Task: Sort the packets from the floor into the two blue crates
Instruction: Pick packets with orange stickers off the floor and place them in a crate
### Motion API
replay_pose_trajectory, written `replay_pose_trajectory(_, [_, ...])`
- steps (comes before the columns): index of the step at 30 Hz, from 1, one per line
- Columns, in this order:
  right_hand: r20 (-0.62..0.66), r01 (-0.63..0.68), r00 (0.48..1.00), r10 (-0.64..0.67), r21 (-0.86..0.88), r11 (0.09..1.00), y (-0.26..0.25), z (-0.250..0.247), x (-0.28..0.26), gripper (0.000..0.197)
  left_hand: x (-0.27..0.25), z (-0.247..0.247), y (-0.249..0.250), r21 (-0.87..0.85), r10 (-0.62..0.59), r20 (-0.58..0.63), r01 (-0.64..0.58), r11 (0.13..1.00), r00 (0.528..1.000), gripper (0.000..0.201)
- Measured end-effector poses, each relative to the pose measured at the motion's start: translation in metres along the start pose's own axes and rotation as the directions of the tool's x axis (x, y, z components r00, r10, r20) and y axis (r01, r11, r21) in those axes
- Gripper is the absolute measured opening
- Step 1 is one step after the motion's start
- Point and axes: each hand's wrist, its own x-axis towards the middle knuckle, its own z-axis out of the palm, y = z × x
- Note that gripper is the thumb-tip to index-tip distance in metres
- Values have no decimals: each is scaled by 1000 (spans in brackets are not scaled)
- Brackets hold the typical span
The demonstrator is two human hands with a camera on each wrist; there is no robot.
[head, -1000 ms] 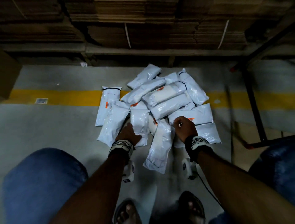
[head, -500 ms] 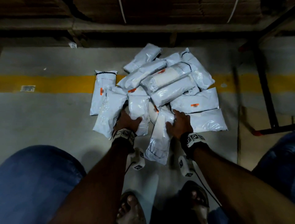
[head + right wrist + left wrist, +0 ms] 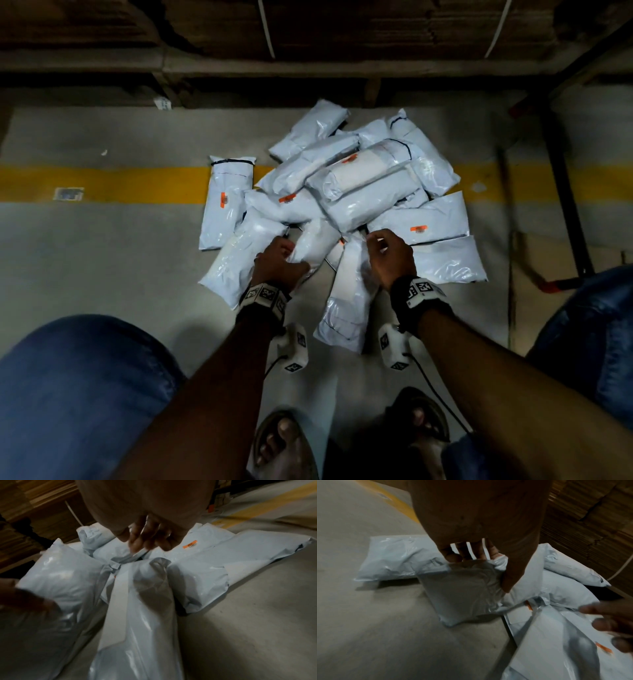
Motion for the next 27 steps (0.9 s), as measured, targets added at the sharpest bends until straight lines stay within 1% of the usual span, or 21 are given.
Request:
replay_pose_trajectory(2, [148, -99, 985, 89, 67, 993, -10, 2, 4, 40, -2, -6, -1, 28, 60, 11, -60, 998, 998, 38])
replay_pose_trajectory(3, [206, -121, 973, 101, 89, 989, -15, 3, 5, 50, -3, -8, 0, 64, 80, 24, -81, 995, 997, 35])
replay_pose_trajectory(5, [282, -149, 953, 113, 109, 983, -23, 4, 7, 69, -6, -13, 6, 139, 109, 21, -111, 984, 994, 27])
replay_pose_trajectory(7, [330, -177, 934, 137, 93, 980, -25, 6, 10, 79, -9, -15, 9, 169, 153, -8, -150, 974, 988, 20])
replay_pose_trajectory(9, [362, -199, 920, 153, 92, 976, -25, 6, 10, 77, -12, -15, 6, 153, 235, -42, -226, 962, 971, 21])
replay_pose_trajectory(11, [376, -177, 916, 136, 74, 981, -26, 4, 9, 67, -13, -17, 1, 108, 344, -93, -334, 936, 934, 20])
replay_pose_trajectory(13, [370, -189, 919, 133, 117, 975, -27, 3, 6, 52, -9, -18, -2, 48, 451, -148, -449, 892, 880, 23])
replay_pose_trajectory(14, [375, -209, 918, 131, 173, 963, -27, 2, 3, 42, -7, -18, -1, 44, 491, -172, -491, 870, 854, 29])
replay_pose_trajectory(15, [386, -227, 915, 120, 244, 943, -26, 0, 0, 31, -6, -18, 0, 63, 506, -187, -504, 861, 842, 38])
replay_pose_trajectory(16, [403, -239, 910, 100, 312, 920, -23, -3, -3, 19, -5, -17, -1, 86, 491, -190, -484, 871, 850, 48])
replay_pose_trajectory(17, [423, -240, 903, 72, 359, 902, -21, -5, -5, 11, -6, -16, 0, 104, 433, -215, -420, 901, 875, 57])
replay_pose_trajectory(18, [445, -238, 894, 46, 386, 891, -17, -6, -7, 9, -4, -14, -2, 83, 345, -243, -335, 939, 906, 66])
replay_pose_trajectory(19, [466, -236, 884, 25, 400, 885, -14, -7, -8, 10, -2, -13, -5, 83, 280, -268, -267, 960, 922, 74])
replay_pose_trajectory(20, [482, -234, 876, 13, 402, 885, -9, -7, -9, 13, 0, -12, -6, 100, 243, -263, -224, 969, 934, 76])
replay_pose_trajectory(21, [492, -230, 870, 9, 392, 891, -4, -6, -10, 15, 4, -12, -9, 72, 226, -232, -215, 974, 946, 71])
replay_pose_trajectory(22, [497, -225, 868, 10, 374, 900, -1, -4, -12, 17, 5, -15, -8, 65, 211, -176, -203, 977, 962, 55])
replay_pose_trajectory(23, [504, -220, 864, 9, 360, 907, 1, -3, -14, 18, 5, -19, -1, 19, 222, -118, -221, 975, 968, 29])
replay_pose_trajectory(24, [514, -214, 858, 4, 350, 912, 3, 0, -17, 18, 3, -18, 5, -99, 228, -95, -237, 966, 969, 12])
replay_pose_trajectory(25, [525, -208, 851, -5, 346, 915, 4, 3, -20, 19, 8, -17, 8, -180, 200, -116, -219, 959, 973, 19])
replay_pose_trajectory(26, [537, -203, 844, -13, 341, 918, 3, 5, -23, 19, 4, -18, 11, -188, 169, -68, -179, 966, 983, 18])
replay_pose_trajectory(27, [548, -200, 836, -21, 339, 919, 3, 6, -26, 19, 0, -16, 16, -210, 142, -71, -154, 966, 987, 24])
